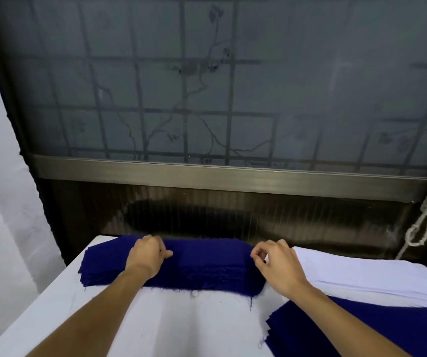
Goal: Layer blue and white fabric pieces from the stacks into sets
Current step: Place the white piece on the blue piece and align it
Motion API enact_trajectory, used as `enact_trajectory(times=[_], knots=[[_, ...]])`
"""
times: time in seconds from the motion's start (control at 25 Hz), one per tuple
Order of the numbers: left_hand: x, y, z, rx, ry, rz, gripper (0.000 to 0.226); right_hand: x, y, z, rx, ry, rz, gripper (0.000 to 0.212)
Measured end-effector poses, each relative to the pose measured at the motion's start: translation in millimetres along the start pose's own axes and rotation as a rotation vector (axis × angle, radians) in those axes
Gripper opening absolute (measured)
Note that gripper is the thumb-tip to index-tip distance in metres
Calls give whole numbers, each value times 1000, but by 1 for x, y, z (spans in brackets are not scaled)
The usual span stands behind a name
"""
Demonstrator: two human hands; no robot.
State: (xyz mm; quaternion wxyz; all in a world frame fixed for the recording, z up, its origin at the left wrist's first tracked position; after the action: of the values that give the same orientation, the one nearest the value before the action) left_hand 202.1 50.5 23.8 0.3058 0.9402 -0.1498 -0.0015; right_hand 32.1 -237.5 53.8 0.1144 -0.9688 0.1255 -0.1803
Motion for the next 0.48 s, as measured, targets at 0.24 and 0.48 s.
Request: enact_trajectory(times=[0.24, 0.48], knots=[[-4, 19, 10, 327, -18, 242, 30, 29, -29, 24, -54, -7, -64, 15], [-16, 27, 25, 141, -241, 446, 17, 53, -80, 52, 4, -119, -241, 54]])
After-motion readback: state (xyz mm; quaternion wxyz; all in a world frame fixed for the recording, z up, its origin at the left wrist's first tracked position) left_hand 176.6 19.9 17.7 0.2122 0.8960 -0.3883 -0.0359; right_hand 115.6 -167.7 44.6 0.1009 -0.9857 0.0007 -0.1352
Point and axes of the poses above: each hand's wrist, its own x-axis towards the middle knuckle, its own z-axis out of the palm, y = z × x, the point moved 9 cm from there along x, towards the middle knuckle, and after that the axes turned 10 degrees about -x, right-handed, at the moved point
